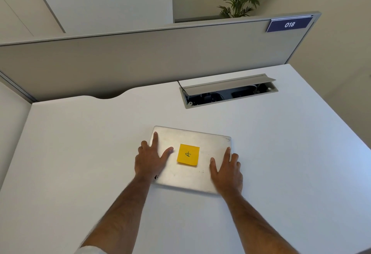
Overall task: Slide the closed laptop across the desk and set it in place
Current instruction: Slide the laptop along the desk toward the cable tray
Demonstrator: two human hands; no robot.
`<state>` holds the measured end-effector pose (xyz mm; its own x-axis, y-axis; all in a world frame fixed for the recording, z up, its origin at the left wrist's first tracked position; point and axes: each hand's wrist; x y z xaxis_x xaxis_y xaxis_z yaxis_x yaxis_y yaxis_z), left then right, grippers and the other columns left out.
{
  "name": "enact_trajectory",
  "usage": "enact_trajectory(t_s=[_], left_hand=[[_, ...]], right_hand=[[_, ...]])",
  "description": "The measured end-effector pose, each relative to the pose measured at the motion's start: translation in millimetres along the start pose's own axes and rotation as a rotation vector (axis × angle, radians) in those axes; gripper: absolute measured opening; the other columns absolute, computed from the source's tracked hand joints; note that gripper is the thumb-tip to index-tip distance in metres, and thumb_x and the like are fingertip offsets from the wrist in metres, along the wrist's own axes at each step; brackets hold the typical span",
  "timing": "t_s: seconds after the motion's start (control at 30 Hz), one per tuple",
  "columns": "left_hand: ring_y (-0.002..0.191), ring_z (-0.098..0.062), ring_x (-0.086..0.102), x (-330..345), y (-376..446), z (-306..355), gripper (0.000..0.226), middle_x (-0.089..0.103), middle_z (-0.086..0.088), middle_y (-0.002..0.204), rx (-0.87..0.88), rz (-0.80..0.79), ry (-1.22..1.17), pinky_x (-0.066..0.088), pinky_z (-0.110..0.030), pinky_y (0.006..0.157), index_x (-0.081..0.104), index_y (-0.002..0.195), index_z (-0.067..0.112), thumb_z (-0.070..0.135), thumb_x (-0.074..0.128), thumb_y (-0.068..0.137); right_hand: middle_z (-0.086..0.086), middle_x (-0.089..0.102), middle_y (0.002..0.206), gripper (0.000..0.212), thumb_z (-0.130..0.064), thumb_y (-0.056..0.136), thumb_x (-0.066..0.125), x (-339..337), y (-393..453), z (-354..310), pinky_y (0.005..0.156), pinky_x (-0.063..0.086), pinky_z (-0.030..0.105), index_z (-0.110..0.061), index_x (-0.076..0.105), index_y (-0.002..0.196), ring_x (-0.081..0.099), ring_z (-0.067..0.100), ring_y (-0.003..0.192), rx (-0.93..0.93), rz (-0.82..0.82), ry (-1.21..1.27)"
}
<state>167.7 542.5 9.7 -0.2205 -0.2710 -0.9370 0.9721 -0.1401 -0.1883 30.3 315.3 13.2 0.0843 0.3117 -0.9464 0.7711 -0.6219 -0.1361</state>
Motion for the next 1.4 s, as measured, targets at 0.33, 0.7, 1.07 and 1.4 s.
enact_trajectory(t_s=[0.33, 0.7, 1.07, 1.4], left_hand=[[0.114, -0.034, 0.051, -10, -5, -2, 0.098, 0.042, -0.009, 0.123, -0.019, 0.023, -0.109, 0.051, -0.045, 0.085, 0.010, 0.160, 0.036, 0.090, 0.034, 0.082], [0.112, -0.033, 0.053, -19, -22, -14, 0.097, 0.043, -0.008, 0.121, -0.107, 0.061, -0.168, 0.052, -0.045, 0.084, 0.010, 0.159, 0.038, 0.091, 0.034, 0.081], [0.110, -0.032, 0.054, -18, -49, -21, 0.096, 0.043, -0.007, 0.118, -0.240, 0.115, -0.225, 0.052, -0.043, 0.082, 0.011, 0.160, 0.038, 0.089, 0.036, 0.082], [0.109, -0.031, 0.054, -14, -55, -25, 0.096, 0.043, -0.007, 0.117, -0.312, 0.147, -0.210, 0.053, -0.043, 0.082, 0.011, 0.160, 0.037, 0.089, 0.035, 0.082]], right_hand=[[0.009, 0.036, 0.130, 0.083, -0.062, 0.096, 0.039, -6, 11, -2, 0.078, 0.054, 0.045, -0.010, 0.016, 0.156, 0.057, 0.032, 0.106, -0.037, 0.002, 0.071], [0.006, 0.035, 0.125, 0.078, -0.059, 0.095, 0.042, -13, 21, -15, 0.079, 0.054, 0.042, -0.014, 0.018, 0.155, 0.059, 0.030, 0.105, -0.115, -0.028, 0.079], [0.004, 0.033, 0.127, 0.077, -0.060, 0.095, 0.041, -15, 32, -25, 0.079, 0.055, 0.042, -0.016, 0.018, 0.153, 0.060, 0.029, 0.104, -0.238, -0.086, 0.034], [0.002, 0.032, 0.128, 0.077, -0.061, 0.096, 0.039, -9, 40, -32, 0.078, 0.054, 0.038, -0.016, 0.018, 0.154, 0.058, 0.024, 0.106, -0.307, -0.113, 0.019]])
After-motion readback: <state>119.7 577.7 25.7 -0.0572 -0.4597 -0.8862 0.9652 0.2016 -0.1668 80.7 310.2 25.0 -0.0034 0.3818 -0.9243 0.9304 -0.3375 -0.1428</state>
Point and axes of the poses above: each hand's wrist, its own y-axis towards the middle knuckle, its own x-axis out of the palm, z = x × y
